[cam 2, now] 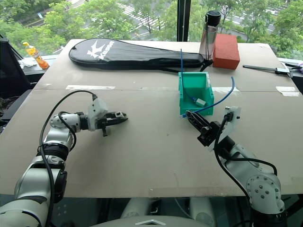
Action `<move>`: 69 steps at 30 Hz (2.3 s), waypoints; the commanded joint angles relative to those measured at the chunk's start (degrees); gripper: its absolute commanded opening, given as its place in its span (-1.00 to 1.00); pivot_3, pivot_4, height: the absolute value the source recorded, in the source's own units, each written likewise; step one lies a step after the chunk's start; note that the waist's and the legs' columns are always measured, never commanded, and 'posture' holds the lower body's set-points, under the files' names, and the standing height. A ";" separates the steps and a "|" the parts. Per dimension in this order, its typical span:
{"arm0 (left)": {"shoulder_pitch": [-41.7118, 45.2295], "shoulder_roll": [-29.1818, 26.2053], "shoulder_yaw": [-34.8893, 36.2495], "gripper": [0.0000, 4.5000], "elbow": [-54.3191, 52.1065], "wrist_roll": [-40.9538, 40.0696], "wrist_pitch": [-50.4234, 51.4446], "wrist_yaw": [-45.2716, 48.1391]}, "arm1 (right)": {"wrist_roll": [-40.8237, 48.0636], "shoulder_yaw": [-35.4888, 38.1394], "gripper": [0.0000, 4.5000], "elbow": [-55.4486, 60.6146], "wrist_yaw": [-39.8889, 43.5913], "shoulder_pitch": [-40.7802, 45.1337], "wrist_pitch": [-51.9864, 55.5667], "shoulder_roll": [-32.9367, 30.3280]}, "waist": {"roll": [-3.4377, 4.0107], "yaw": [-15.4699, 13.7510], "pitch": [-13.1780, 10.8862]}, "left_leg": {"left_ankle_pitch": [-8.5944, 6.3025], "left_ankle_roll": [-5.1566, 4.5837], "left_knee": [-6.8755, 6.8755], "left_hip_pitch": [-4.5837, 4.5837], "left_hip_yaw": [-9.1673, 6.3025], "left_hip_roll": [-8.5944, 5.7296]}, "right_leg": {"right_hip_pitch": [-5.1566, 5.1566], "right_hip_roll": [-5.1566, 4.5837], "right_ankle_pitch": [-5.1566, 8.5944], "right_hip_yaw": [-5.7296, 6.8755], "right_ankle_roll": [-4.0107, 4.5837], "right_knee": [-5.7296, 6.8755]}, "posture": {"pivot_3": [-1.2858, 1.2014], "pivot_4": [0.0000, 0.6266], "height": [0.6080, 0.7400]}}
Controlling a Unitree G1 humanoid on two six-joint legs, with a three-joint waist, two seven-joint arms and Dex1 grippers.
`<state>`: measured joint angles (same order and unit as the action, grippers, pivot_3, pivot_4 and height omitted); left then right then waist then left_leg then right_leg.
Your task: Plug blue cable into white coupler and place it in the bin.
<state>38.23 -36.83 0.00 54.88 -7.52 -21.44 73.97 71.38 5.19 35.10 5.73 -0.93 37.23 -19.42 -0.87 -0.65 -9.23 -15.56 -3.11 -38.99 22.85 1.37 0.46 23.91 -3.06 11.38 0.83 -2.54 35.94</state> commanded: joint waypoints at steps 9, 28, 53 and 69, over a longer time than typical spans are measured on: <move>-5.06 7.26 -3.91 -0.81 -27.03 -5.23 16.44 1.90 | -7.44 3.31 -1.00 3.78 3.41 1.38 -0.52 -9.34 | -0.01 -0.17 -0.01 | -0.05 -0.09 -0.10 0.10 0.00 -0.05 | -0.01 -0.08 0.00 -0.02 0.01 -0.05 | 0.03 -0.52 1.00; 0.50 21.02 -21.66 -0.81 -29.50 5.54 22.94 -4.46 | -28.57 -8.75 -1.00 -7.04 29.15 17.68 0.76 -26.69 | -0.01 -0.05 -0.05 | -0.06 -0.11 -0.14 0.05 0.00 -0.05 | -0.02 0.13 0.01 -0.08 0.00 -0.05 | 0.03 -0.52 1.00; 1.43 20.13 -21.88 -0.81 -26.94 6.06 20.16 -0.51 | -47.45 -21.78 -1.00 -23.61 51.39 30.66 -5.33 -17.33 | -0.01 -0.09 -0.05 | -0.06 -0.11 -0.15 0.07 -0.03 -0.06 | -0.02 0.09 0.00 -0.04 -0.01 -0.04 | 0.03 -0.52 1.00; 1.16 20.11 -21.85 -0.81 -27.08 6.20 19.22 -0.57 | -55.57 -24.62 -1.00 -28.66 58.46 32.14 -8.68 -20.07 | 0.01 -0.09 -0.03 | -0.06 -0.11 -0.16 0.03 -0.03 -0.07 | -0.03 0.09 0.00 -0.03 -0.01 -0.02 | 0.03 -0.52 1.00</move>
<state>39.66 -16.50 -21.83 29.25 -1.21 -1.63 72.78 17.70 -18.34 7.53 63.01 31.40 27.44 -37.99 -0.86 -0.74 -9.26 -15.62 -3.22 -39.14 22.88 1.35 0.39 23.88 -2.97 11.38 0.79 -2.54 35.93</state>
